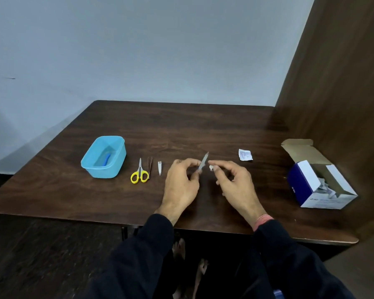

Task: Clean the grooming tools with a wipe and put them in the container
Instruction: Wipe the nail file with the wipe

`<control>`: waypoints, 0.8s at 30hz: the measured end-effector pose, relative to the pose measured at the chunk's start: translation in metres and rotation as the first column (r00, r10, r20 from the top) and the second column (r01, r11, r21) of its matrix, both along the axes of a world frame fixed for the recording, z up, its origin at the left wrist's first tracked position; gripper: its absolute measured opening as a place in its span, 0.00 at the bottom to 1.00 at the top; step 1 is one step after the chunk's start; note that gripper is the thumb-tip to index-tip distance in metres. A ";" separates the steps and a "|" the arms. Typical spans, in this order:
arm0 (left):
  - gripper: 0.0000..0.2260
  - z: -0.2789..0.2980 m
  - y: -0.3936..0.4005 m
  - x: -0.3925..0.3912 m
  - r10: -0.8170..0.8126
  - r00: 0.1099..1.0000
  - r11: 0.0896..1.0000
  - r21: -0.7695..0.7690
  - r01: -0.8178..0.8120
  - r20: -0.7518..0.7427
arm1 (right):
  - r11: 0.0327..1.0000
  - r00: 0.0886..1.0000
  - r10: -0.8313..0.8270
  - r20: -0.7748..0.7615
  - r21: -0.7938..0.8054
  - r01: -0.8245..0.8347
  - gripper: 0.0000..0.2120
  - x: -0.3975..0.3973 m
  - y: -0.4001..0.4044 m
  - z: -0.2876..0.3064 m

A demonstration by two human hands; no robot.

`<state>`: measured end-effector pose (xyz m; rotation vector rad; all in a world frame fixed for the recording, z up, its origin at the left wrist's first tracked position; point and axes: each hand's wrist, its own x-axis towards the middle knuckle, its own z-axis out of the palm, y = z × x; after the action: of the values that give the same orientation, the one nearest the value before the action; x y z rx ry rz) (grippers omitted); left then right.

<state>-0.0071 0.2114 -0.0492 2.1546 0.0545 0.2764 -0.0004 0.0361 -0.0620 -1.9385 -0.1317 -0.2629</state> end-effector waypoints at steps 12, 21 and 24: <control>0.09 -0.010 0.007 -0.008 -0.080 0.997 0.992 -0.101 0.079 -0.005 | 0.994 0.986 -0.100 0.133 -0.040 0.106 0.10 -0.001 -0.002 -0.001; 0.10 -0.006 0.009 -0.012 -0.160 0.987 0.982 -0.101 0.160 0.004 | 0.979 0.900 -0.111 0.421 -0.109 0.172 0.08 -0.003 -0.002 -0.003; 0.09 -0.008 0.010 -0.013 -0.186 0.982 0.977 -0.103 0.186 0.008 | 0.976 0.893 -0.089 0.441 -0.141 0.167 0.07 -0.002 -0.002 -0.005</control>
<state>-0.0197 0.2216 -0.0570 2.0407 -0.1295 0.1593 -0.0019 0.0341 -0.0674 -2.0388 -0.3288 -0.7969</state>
